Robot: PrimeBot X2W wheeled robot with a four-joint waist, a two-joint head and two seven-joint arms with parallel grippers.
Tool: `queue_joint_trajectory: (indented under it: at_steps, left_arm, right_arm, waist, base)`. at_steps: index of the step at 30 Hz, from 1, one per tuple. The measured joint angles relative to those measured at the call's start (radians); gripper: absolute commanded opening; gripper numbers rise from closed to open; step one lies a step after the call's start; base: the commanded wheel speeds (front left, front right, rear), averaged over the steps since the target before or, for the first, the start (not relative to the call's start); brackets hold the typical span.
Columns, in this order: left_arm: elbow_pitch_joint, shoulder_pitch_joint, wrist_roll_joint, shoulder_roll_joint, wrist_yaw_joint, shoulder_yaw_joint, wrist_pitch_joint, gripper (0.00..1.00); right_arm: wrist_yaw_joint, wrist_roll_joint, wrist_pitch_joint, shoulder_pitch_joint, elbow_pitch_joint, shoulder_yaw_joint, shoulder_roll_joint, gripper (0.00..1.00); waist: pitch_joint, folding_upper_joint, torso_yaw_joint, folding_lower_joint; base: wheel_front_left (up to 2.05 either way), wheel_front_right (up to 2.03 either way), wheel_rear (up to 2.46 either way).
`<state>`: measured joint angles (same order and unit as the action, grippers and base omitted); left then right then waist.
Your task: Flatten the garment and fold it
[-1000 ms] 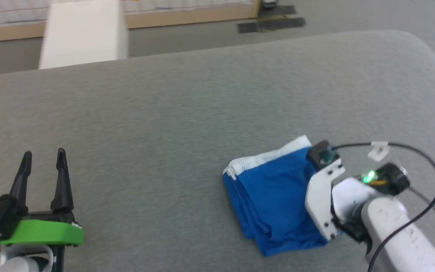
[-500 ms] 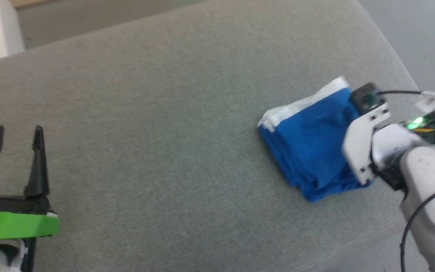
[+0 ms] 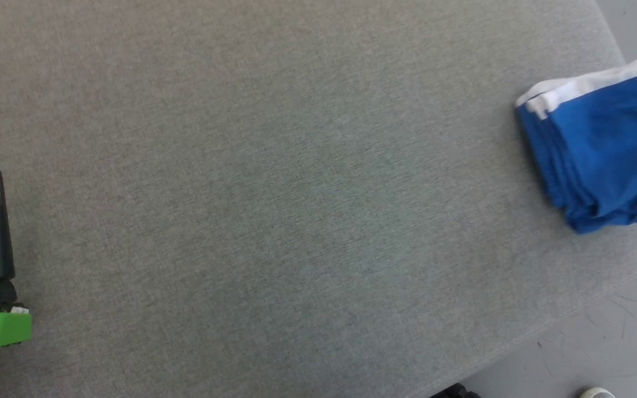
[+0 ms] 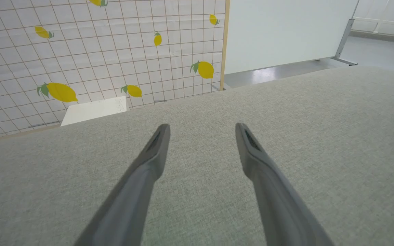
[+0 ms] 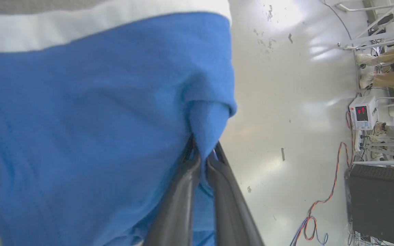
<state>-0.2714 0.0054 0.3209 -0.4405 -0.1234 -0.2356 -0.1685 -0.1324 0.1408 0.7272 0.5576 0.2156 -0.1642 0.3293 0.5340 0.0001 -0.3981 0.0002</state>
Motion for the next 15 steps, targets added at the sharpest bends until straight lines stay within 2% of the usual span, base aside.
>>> queue_joint_trajectory:
  at_steps: [1,2,3,9,15]
  left_arm:
    - [-0.002,0.002,0.006,-0.001,0.0,-0.003,0.0,1.0]
    - [-0.002,0.003,0.008,-0.003,0.0,-0.005,0.001,1.0]
    - [-0.002,0.004,0.01,-0.005,0.0,-0.006,0.001,1.0]
    - [0.006,0.004,0.015,-0.011,0.0,0.0,0.0,1.0]
    - [0.053,-0.002,0.014,0.015,0.003,0.04,-0.021,1.0]
  right_arm:
    - [0.0,0.011,-0.008,0.0,-0.009,-0.023,-0.007,0.09]
    - [0.0,0.02,-0.016,0.0,-0.015,-0.037,-0.014,0.48]
    - [0.0,0.033,-0.034,0.0,-0.024,-0.047,-0.02,1.0]
    - [0.0,0.071,-0.121,0.0,-0.041,-0.088,-0.036,1.0]
    - [0.0,0.035,-0.292,0.035,-0.052,-0.095,-0.031,1.0]
  waist:
    - [0.007,0.0,0.003,0.0]
    - [0.012,0.0,0.006,0.0]
    - [0.017,0.0,0.011,0.0]
    - [0.017,0.0,0.035,-0.0001]
    - [-0.032,0.0,0.053,-0.0001]
  base:
    - [0.0,0.0,0.0]
    - [0.0,0.0,0.0]
    - [0.0,0.0,0.0]
    - [0.0,0.0,0.0]
    - [0.0,0.0,0.0]
